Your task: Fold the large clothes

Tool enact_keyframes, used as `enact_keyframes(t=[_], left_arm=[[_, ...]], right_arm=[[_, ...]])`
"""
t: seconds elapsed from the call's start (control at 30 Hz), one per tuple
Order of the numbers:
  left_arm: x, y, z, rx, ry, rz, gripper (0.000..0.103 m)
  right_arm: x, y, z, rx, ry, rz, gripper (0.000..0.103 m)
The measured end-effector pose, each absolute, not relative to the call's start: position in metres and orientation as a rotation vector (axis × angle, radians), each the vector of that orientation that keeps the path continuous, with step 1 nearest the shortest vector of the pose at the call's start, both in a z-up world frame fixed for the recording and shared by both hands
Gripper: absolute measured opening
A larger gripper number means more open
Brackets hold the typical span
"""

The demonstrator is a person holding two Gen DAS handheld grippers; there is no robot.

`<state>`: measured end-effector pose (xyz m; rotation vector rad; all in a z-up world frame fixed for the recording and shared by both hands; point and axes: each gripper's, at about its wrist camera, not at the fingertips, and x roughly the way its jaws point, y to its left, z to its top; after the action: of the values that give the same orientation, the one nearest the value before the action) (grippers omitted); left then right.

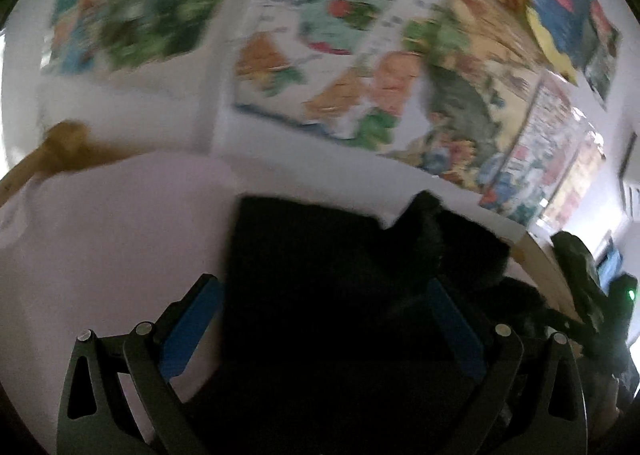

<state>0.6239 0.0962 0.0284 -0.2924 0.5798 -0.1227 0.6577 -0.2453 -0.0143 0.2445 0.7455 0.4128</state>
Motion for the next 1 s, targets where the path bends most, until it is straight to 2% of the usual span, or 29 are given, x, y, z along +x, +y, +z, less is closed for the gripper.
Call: enact_keyframes(t=[0.2,0.27,0.47,0.5,0.53,0.57,0.6,0.63,0.73,0.83,1.0], left_arm=[[0.708,0.055,0.028,-0.301,0.63,-0.143,0.101],[0.735,0.042,0.021,-0.285,0.653,-0.121,0.101],[0.777,0.021,0.003,-0.242,0.674,-0.082,0.099],[0.779,0.019,0.002,-0.247,0.671,-0.089,0.094],[0.781,0.017,0.001,-0.251,0.667,-0.106,0.084],[0.783,0.014,0.0,-0.25,0.667,-0.123,0.074],[0.787,0.012,-0.001,-0.246,0.678,-0.134,0.05],[0.79,0.011,-0.004,-0.245,0.702,-0.134,0.031],[0.789,0.012,-0.009,-0.262,0.725,-0.147,0.011],[0.773,0.018,-0.003,-0.268,0.684,-0.166,0.005],[0.73,0.034,0.007,-0.299,0.624,-0.16,0.004]], right_arm=[[0.714,-0.242,-0.029,0.336,0.673,0.342,0.084],[0.728,-0.249,-0.036,0.375,0.64,0.317,0.08],[0.764,-0.263,-0.054,0.506,0.587,0.338,0.05],[0.765,-0.262,-0.056,0.498,0.587,0.342,0.04],[0.764,-0.261,-0.06,0.485,0.591,0.342,0.029],[0.763,-0.26,-0.063,0.472,0.591,0.339,0.026],[0.761,-0.262,-0.065,0.475,0.589,0.348,0.02],[0.759,-0.263,-0.066,0.483,0.586,0.356,0.018],[0.748,-0.261,-0.063,0.449,0.584,0.375,0.016],[0.734,-0.257,-0.055,0.372,0.571,0.385,0.015],[0.699,-0.255,-0.039,0.23,0.542,0.403,0.013]])
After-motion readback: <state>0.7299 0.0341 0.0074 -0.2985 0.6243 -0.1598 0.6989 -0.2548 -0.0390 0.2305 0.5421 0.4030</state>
